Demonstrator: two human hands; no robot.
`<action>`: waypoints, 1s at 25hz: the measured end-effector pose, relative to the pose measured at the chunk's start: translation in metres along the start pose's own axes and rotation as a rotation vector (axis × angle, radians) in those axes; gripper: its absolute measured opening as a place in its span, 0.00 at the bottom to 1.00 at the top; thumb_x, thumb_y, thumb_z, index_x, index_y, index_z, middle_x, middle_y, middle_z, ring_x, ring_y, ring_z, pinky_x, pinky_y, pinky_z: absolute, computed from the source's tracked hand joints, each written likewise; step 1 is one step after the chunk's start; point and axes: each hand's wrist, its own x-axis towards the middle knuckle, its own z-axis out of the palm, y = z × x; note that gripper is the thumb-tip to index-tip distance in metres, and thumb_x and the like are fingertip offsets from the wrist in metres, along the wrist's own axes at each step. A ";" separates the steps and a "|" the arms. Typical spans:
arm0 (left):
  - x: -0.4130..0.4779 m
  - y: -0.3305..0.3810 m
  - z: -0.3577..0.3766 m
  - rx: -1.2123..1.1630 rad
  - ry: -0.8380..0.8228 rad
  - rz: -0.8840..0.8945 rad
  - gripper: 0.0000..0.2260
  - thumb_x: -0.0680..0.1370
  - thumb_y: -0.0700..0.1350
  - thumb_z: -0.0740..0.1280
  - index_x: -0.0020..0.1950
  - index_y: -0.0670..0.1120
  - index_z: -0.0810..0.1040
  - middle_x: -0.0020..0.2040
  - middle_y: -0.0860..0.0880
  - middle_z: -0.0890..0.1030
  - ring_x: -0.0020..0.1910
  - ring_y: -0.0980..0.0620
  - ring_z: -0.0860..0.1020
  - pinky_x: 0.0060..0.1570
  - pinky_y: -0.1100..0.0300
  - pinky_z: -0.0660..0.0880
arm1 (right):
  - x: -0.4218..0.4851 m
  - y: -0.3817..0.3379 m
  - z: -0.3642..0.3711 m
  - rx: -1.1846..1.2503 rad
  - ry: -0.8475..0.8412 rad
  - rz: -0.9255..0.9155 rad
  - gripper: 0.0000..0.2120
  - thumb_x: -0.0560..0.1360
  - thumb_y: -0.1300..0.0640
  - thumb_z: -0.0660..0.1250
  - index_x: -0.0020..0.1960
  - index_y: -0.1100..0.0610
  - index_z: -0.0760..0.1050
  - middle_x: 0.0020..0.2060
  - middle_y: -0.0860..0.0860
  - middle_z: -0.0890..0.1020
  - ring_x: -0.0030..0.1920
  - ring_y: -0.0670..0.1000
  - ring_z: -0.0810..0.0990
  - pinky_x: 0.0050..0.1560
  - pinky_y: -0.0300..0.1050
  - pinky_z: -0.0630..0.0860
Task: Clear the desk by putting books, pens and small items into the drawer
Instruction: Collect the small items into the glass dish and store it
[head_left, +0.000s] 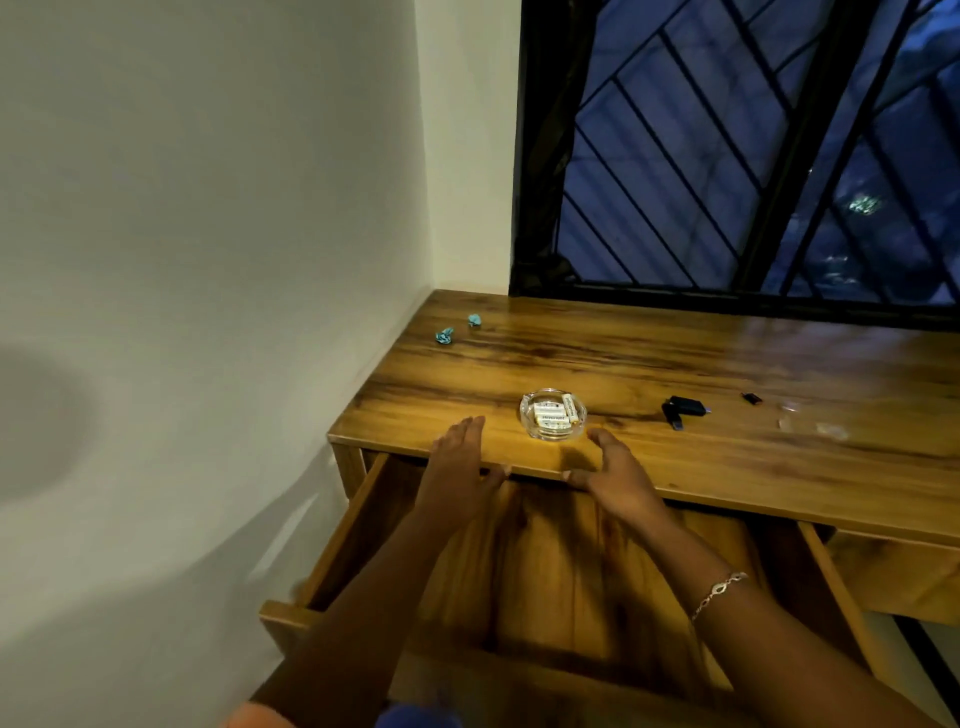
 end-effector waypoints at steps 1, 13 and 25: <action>0.010 -0.001 -0.001 0.011 -0.022 0.024 0.32 0.77 0.53 0.63 0.75 0.41 0.55 0.75 0.42 0.59 0.75 0.46 0.56 0.74 0.52 0.53 | 0.012 -0.001 0.000 -0.067 -0.015 -0.045 0.34 0.72 0.59 0.70 0.73 0.58 0.58 0.72 0.56 0.63 0.71 0.55 0.64 0.65 0.42 0.63; 0.100 0.014 0.021 -0.446 -0.217 -0.160 0.17 0.83 0.46 0.52 0.67 0.39 0.68 0.65 0.40 0.73 0.65 0.46 0.71 0.50 0.65 0.64 | 0.136 0.016 0.002 -0.526 -0.281 -0.204 0.51 0.63 0.43 0.75 0.74 0.61 0.52 0.73 0.58 0.58 0.73 0.56 0.59 0.70 0.49 0.63; 0.138 0.004 0.039 -0.834 -0.329 -0.427 0.24 0.81 0.57 0.47 0.58 0.45 0.77 0.63 0.43 0.76 0.58 0.51 0.75 0.61 0.58 0.68 | 0.159 0.014 0.008 -0.619 -0.301 -0.253 0.52 0.61 0.46 0.77 0.74 0.59 0.52 0.69 0.57 0.63 0.67 0.58 0.64 0.65 0.49 0.67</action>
